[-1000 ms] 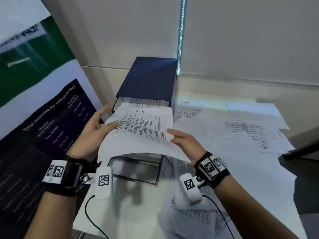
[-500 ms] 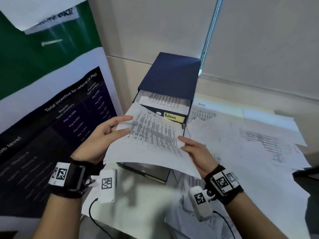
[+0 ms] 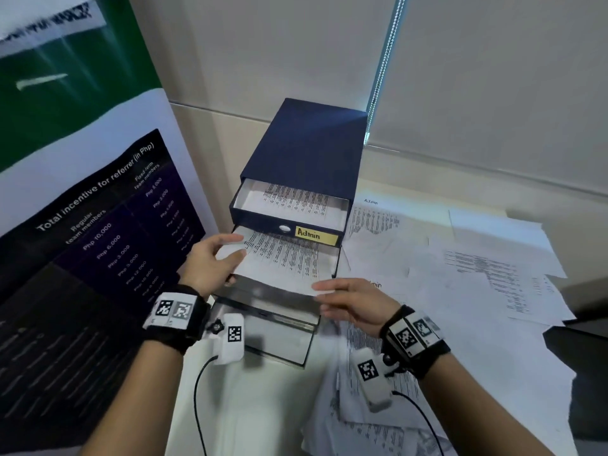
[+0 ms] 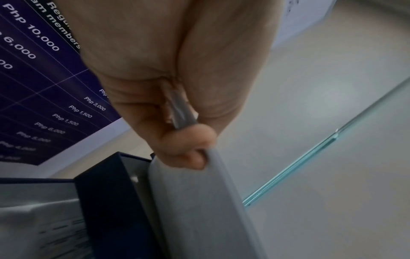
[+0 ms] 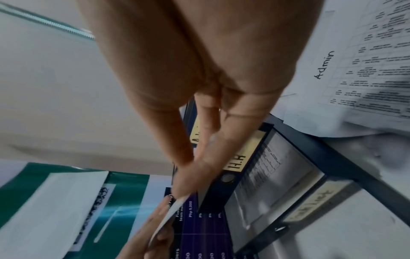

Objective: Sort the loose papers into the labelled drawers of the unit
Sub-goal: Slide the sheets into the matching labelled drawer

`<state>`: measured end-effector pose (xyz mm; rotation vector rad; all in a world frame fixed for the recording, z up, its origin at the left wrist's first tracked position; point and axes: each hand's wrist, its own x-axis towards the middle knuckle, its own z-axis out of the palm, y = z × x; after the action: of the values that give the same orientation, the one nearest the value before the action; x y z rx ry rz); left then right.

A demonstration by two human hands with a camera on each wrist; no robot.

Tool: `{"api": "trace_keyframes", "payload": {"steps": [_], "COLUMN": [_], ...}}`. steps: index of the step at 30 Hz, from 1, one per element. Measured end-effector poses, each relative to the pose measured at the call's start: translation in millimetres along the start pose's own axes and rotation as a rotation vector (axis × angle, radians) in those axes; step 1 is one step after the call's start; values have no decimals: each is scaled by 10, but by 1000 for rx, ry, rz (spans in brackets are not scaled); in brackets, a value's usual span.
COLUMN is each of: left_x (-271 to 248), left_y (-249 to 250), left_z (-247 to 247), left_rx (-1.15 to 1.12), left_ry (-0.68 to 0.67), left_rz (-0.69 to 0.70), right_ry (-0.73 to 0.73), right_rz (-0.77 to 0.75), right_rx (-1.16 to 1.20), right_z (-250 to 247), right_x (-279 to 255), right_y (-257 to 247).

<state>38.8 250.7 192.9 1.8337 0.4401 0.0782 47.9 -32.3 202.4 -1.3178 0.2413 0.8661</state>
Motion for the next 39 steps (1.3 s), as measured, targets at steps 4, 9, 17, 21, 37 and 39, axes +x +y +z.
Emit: {"api": "trace_keyframes", "payload": {"steps": [4,9,17,21,37,39], "left_x": [108,114,322,5,-558,-554], "left_y": [-82,-95,-285,-62,-1160,-1112], "left_z": [248,689,1175,1536,2859,2857], "left_rx": [511,706,967,522,142,65], "left_ry": [163,-127,-325,-173,-84,-74], "left_rz": [164,432,333,635,-304,-372], "right_ry": [183,163,634,884,235,208], "right_rz": [-91,-118,-13,356,65,106], "right_rx": [63,102,-197,-922,-78,-70], "right_z": [-49,-58,-1360,-1995,-2243,-2388], "right_x": [422,760,517,333,-108,-101], "right_y": [-113,-223,523,1171,1461,1460]}}
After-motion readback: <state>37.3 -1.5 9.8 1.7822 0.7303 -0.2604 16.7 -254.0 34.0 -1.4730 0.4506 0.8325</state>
